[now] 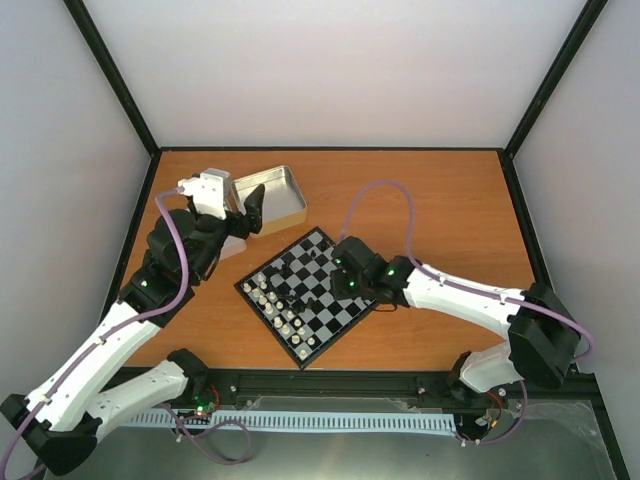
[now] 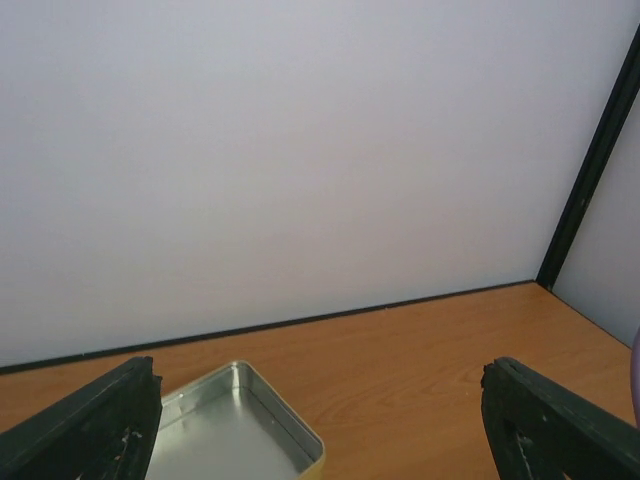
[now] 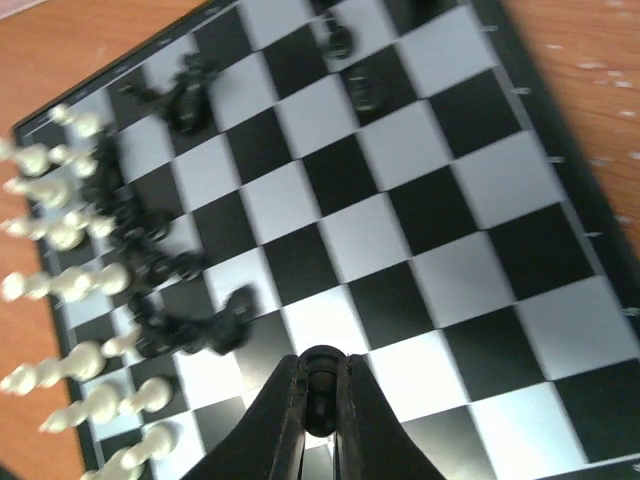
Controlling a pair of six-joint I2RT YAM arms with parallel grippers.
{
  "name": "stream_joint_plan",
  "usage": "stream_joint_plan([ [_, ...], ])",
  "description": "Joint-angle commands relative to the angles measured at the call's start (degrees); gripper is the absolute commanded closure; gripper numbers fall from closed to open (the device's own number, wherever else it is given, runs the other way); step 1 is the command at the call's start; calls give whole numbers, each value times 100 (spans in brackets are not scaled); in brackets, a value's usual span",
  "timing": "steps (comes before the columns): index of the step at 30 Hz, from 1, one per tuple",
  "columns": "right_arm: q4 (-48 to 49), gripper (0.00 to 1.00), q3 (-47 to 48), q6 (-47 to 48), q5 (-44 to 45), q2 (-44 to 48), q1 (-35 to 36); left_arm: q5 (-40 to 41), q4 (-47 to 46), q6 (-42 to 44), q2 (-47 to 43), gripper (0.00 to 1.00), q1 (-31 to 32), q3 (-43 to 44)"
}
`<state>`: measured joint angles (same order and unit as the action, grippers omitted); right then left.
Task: Set up the chess pieces on the board
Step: Place the chess piece on the chessboard.
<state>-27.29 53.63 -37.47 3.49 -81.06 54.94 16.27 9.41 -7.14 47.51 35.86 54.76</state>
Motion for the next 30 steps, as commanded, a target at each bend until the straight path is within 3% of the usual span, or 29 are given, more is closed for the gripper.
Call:
stream_joint_plan([
  [1,-27,94,-172,-243,42,57,-421,269,-517,309,-122,12,35,40],
  [7,229,93,-85,-362,-107,-231,-801,295,-947,291,-574,8,35,-513],
  [17,-233,94,1140,-173,133,-1617,-836,298,-888,299,-769,4,31,-700],
  [30,-203,94,1430,-101,23,-2090,-836,365,-897,382,-877,3,35,-757],
])
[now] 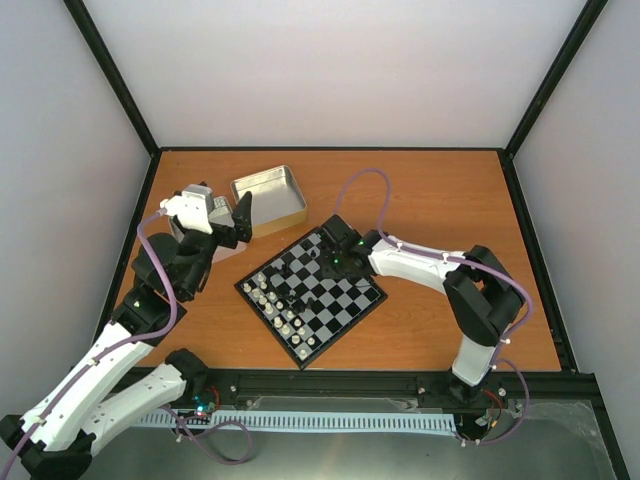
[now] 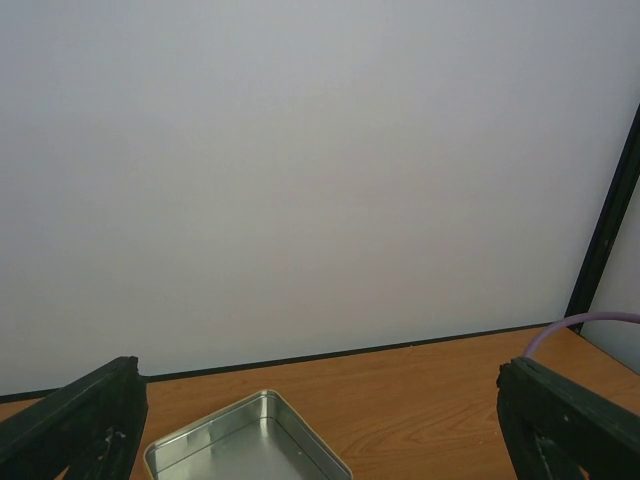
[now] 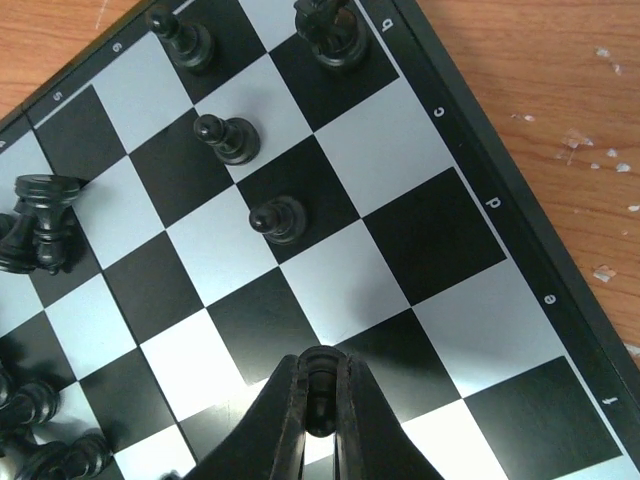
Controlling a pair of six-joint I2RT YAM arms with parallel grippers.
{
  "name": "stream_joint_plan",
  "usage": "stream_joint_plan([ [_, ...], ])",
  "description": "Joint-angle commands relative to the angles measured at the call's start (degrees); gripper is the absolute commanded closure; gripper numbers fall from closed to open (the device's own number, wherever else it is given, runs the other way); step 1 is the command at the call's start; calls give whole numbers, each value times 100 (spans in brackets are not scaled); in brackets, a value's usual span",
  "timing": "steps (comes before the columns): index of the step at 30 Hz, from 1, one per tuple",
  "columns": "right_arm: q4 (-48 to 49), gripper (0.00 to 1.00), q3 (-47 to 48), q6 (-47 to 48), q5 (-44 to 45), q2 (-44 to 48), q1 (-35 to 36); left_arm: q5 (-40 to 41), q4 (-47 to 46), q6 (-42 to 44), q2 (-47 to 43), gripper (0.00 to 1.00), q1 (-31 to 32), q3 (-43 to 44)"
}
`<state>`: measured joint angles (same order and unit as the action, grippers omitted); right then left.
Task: Set up the chess pieces on the board
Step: Place the chess piece on the chessboard.
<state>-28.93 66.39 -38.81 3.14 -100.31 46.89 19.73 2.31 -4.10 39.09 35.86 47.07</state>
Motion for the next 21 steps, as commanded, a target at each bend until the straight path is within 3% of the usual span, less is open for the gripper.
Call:
stream_joint_plan([
  [1,-24,94,150,24,76,-176,-31,16,-183,68,-33,3,35,13],
  [21,-352,93,713,-76,378,-832,-40,55,-200,172,11,2,35,-22],
])
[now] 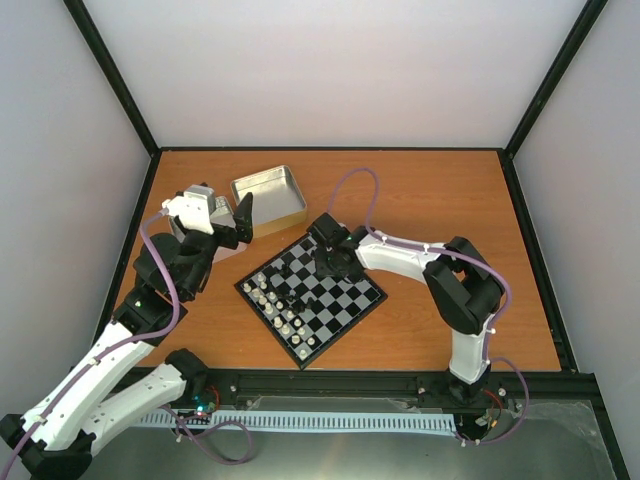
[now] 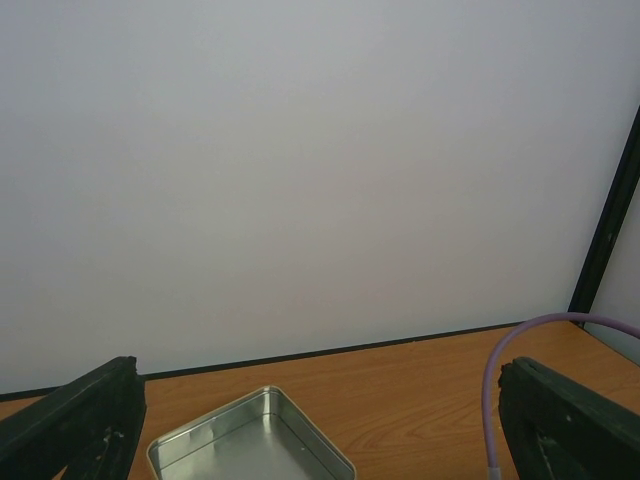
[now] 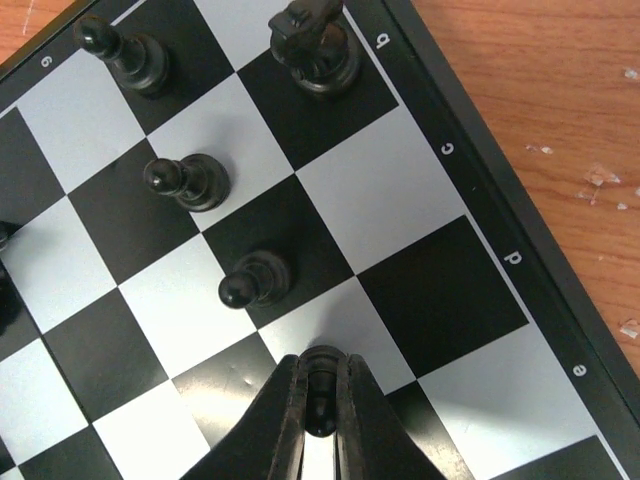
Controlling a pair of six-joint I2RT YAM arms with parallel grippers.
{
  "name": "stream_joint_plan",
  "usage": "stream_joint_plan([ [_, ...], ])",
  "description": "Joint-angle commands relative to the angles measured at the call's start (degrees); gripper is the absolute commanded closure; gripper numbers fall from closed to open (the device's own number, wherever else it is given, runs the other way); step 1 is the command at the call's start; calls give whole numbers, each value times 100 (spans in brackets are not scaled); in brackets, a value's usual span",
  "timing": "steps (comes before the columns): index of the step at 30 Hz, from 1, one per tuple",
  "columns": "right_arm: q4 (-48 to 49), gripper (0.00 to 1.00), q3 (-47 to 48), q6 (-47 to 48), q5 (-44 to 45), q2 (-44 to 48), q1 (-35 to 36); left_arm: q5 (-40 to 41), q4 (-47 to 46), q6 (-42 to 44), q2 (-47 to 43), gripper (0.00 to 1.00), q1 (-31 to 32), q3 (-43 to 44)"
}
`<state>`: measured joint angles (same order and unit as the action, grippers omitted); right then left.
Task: Set up the chess pieces on the board
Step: Place the chess piece on the chessboard, then pick up the chess piece from the chessboard.
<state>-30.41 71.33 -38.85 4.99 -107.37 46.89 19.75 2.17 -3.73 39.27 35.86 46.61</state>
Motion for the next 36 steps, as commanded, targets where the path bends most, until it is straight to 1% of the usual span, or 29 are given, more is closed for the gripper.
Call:
stream_joint_plan([
  [1,-259,93,256,-78,223,-146,-42,55,-183,142,-2,3,35,24],
  [5,-362,91,329,-78,245,-179,-40,51,-183,144,7,2,35,22],
  [9,-388,85,385,-49,165,-185,-40,53,-185,157,33,2,35,31],
  [14,-404,76,447,-28,7,57,-40,55,-183,156,29,2,33,31],
  [17,-494,73,454,-26,-23,279,-32,60,-193,160,27,2,35,24],
  [21,-572,72,320,46,-242,589,28,51,-198,152,24,2,35,24],
  [26,-627,71,151,82,-348,877,435,70,-192,146,7,2,36,19],
  [33,-564,70,186,112,-619,722,1140,162,-224,114,-66,2,35,-15],
  [36,-558,74,226,230,-763,600,1357,299,-248,88,-113,2,35,-40],
])
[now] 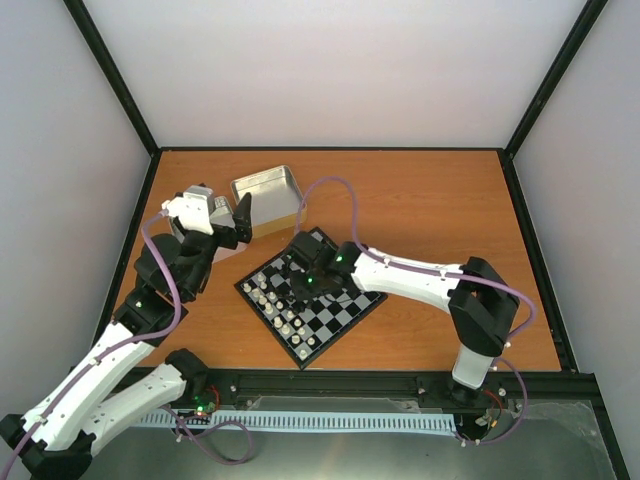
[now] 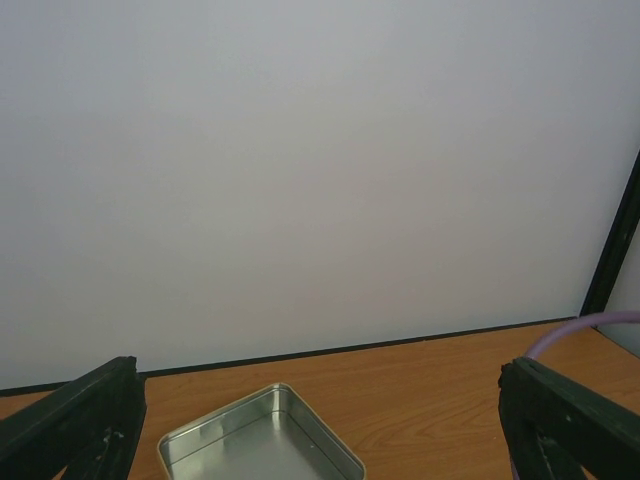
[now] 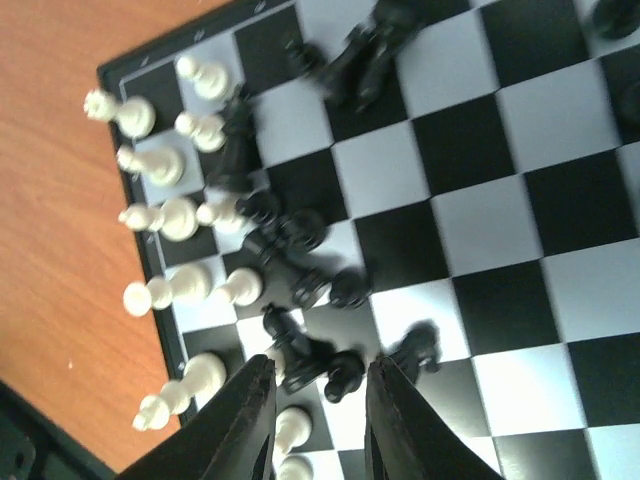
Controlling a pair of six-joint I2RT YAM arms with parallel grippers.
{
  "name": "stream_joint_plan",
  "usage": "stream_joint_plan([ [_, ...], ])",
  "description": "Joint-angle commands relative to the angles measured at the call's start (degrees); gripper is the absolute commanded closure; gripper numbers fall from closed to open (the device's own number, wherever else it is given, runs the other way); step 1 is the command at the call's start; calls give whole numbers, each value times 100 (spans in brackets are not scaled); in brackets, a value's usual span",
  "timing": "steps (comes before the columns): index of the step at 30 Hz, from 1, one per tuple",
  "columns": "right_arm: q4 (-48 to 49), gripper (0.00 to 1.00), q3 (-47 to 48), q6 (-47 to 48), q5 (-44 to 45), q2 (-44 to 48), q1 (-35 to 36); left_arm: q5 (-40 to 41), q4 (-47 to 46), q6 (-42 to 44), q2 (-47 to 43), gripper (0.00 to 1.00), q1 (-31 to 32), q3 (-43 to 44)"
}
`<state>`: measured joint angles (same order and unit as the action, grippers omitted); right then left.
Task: Set up the chess pieces on the board
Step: Pick up the chess piece from the chessboard.
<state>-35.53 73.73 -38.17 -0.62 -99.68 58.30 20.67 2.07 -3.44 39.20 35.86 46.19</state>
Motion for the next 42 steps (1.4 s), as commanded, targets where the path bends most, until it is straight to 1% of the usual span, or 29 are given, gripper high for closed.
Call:
stream_joint_plan([
  [1,-70,75,10,195,-208,-212,265,267,-243,50,-127,2,33,-10],
  [4,-154,77,33,252,-246,-331,342,439,-268,13,-190,2,35,-39],
  [8,-235,77,1,300,-214,-457,348,584,-306,-7,-256,3,35,-70],
  [22,-166,79,-7,315,-341,-764,366,582,-314,19,-237,2,36,-84],
  [25,-162,79,-25,302,-337,-799,366,597,-316,10,-229,1,35,-76],
  [29,-110,85,-56,306,-342,-800,366,594,-317,8,-224,0,33,-78],
  [31,-85,89,-66,306,-335,-794,366,595,-312,10,-220,0,35,-80],
  [35,-17,94,-130,266,-240,-629,366,577,-312,10,-220,0,35,-77],
  [42,242,96,-384,103,106,69,358,507,-299,-13,-261,0,35,-75],
])
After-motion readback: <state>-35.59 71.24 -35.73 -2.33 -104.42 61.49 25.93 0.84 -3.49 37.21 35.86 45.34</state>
